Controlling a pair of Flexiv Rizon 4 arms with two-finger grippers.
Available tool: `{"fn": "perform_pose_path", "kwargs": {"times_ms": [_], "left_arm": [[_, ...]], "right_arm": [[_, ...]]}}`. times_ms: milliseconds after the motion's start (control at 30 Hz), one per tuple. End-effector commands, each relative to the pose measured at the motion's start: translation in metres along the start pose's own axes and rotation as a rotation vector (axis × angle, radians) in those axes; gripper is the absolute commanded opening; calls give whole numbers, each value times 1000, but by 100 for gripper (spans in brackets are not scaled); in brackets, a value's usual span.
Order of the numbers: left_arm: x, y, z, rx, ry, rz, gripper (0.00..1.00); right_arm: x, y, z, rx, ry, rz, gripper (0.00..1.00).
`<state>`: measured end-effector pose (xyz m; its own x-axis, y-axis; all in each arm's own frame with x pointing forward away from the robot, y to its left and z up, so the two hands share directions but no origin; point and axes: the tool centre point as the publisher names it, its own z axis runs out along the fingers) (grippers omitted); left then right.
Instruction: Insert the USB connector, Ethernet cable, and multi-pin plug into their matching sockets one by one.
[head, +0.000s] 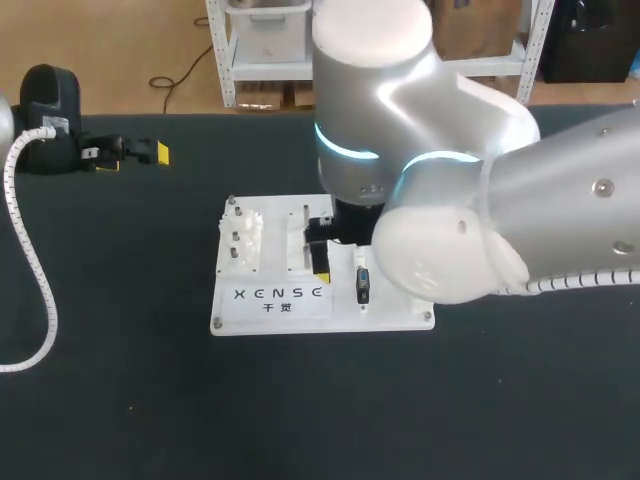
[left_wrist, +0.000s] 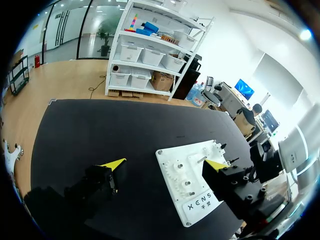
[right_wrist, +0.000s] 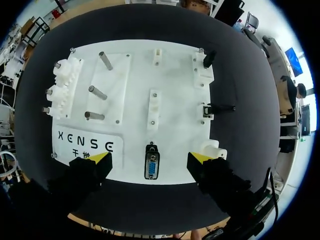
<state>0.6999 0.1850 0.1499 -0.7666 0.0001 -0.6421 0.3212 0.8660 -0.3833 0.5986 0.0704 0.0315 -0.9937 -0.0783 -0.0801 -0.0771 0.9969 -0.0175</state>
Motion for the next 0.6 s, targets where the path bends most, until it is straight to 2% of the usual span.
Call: {"fn": "perform_pose_path", "kwargs": {"times_ms": [33, 267, 300, 367, 400, 433, 600], "left_arm": [[0, 0, 0, 0, 0, 0, 100], [0, 0, 0, 0, 0, 0, 100], [0, 0, 0, 0, 0, 0, 100], [0, 0, 0, 0, 0, 0, 100], [0, 0, 0, 0, 0, 0, 100], [0, 0, 0, 0, 0, 0, 100], [0, 0, 0, 0, 0, 0, 100]], "right_arm": [[5, 1, 3, 4, -12, 8, 100], [4, -2, 8, -2, 2, 42, 100], [5, -3, 9, -4, 4, 47, 96], [5, -3, 10, -5, 8, 52, 76], [6, -3, 11, -8, 11, 56, 55], [7, -3, 12, -11, 15, 60, 49], [9, -3, 17, -13, 31, 71, 39]]}}
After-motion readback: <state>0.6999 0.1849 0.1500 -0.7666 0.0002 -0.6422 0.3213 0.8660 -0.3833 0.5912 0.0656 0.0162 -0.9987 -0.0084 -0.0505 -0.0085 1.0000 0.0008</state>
